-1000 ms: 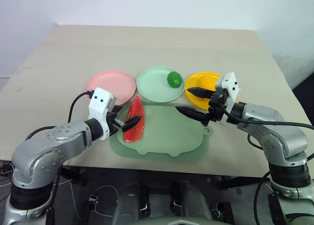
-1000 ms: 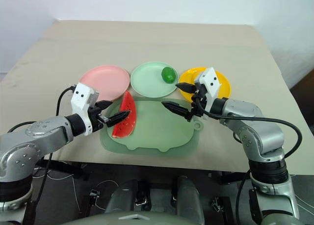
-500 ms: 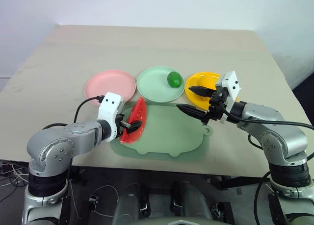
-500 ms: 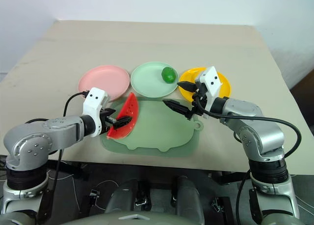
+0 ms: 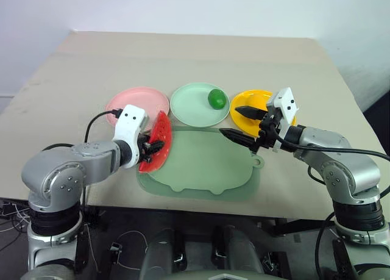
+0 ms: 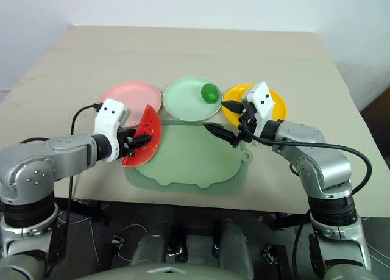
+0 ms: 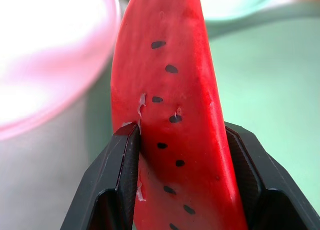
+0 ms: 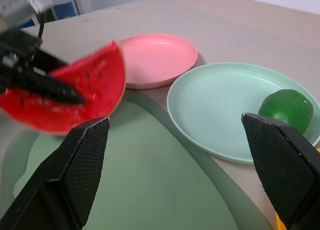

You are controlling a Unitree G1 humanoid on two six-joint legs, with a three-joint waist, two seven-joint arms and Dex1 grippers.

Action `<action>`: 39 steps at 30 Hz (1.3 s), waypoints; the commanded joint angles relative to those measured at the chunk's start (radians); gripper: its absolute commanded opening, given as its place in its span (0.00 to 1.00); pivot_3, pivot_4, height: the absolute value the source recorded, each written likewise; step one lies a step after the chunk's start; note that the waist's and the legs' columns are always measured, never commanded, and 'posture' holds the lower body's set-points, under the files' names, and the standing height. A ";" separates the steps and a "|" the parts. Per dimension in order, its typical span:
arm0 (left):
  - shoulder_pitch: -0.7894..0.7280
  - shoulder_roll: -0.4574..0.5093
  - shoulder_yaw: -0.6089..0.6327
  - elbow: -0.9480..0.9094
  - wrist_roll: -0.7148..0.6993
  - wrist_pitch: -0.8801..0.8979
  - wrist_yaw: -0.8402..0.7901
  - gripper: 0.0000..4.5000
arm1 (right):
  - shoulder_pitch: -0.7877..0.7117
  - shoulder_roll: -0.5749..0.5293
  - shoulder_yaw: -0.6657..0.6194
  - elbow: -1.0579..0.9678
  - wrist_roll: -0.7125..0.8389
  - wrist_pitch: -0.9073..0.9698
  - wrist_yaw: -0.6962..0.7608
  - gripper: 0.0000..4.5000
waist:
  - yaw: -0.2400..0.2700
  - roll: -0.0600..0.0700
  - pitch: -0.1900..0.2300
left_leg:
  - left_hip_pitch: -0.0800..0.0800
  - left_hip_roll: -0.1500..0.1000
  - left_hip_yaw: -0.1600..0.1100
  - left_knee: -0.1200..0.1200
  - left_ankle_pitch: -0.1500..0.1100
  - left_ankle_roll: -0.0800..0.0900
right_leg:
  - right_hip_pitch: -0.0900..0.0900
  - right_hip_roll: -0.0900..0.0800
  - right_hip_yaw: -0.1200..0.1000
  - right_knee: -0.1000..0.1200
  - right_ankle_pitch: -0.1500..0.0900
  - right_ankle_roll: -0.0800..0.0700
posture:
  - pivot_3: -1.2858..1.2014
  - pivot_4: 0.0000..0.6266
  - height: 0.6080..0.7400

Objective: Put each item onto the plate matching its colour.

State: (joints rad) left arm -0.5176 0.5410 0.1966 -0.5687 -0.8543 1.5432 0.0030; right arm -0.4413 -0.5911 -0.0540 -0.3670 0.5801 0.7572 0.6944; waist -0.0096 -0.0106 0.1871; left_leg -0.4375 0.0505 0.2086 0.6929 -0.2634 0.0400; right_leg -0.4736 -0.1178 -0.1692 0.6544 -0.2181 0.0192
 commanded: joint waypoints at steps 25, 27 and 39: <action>-0.357 -0.056 -0.138 0.928 0.541 -0.765 -0.247 0.45 | -0.011 -0.008 -0.017 -0.013 -0.027 -0.023 -0.030 1.00 | -0.003 0.000 0.000 | -0.004 0.001 -0.001 0.004 0.001 0.003 | -0.003 0.000 -0.002 0.001 0.000 0.000 | 0.52 0.24 0.67; -0.360 -0.067 -0.128 0.932 0.546 -0.771 -0.251 0.60 | -0.009 -0.012 -0.021 -0.013 -0.029 -0.022 -0.029 1.00 | -0.003 0.000 0.000 | -0.004 0.001 -0.001 0.004 0.001 0.003 | -0.003 0.000 -0.002 0.002 0.000 0.000 | 0.52 0.24 0.67; -0.310 0.005 -0.129 0.636 0.599 -0.703 -0.293 0.99 | -0.003 -0.013 -0.020 -0.004 -0.046 -0.026 -0.027 1.00 | -0.002 -0.001 0.000 | -0.005 0.001 -0.001 0.005 0.001 0.004 | -0.003 -0.001 -0.002 0.002 0.000 0.000 | 0.52 0.24 0.67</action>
State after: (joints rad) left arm -0.8236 0.5255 0.0445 0.1443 -0.2517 0.8204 -0.2841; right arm -0.4399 -0.5970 -0.0544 -0.3584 0.5332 0.7530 0.6661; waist -0.0117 -0.0111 0.1873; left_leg -0.4422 0.0511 0.2077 0.6984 -0.2626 0.0439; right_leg -0.4766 -0.1185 -0.1710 0.6568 -0.2180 0.0194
